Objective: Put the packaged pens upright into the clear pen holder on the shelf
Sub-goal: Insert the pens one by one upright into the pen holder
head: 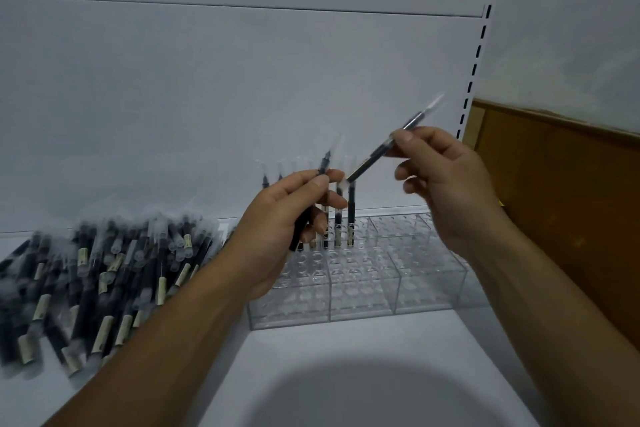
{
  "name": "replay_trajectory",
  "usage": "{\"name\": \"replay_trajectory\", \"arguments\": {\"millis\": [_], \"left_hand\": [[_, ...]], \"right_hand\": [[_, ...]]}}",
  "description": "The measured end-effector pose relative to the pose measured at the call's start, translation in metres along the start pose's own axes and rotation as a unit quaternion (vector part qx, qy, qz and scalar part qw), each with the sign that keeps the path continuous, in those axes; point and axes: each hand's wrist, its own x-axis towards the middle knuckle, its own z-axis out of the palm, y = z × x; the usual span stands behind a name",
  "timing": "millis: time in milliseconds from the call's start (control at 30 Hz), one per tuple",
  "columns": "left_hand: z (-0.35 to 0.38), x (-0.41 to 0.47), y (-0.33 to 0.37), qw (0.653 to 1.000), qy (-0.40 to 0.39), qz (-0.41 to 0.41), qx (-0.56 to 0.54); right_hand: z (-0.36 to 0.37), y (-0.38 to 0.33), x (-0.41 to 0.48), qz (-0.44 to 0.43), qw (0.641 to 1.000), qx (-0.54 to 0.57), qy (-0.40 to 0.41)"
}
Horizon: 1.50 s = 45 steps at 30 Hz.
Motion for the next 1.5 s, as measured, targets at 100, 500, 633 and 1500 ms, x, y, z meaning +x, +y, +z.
{"name": "replay_trajectory", "arguments": {"millis": [100, 500, 633, 1500], "left_hand": [[0.000, 0.000, 0.000, 1.000, -0.001, -0.002, -0.002], [0.001, 0.000, -0.001, 1.000, -0.013, 0.005, 0.022], [0.000, 0.000, -0.001, 0.999, -0.016, 0.008, 0.037], [0.011, -0.005, -0.012, 0.929, -0.067, 0.033, 0.363]], "right_hand": [[-0.008, 0.003, 0.004, -0.042, 0.993, -0.087, 0.061], [-0.007, 0.034, 0.009, -0.059, 0.900, -0.428, -0.059], [-0.004, 0.039, 0.009, -0.021, 0.863, -0.491, -0.119], [-0.006, -0.006, -0.001, -0.064, 0.998, 0.014, 0.019]]}}
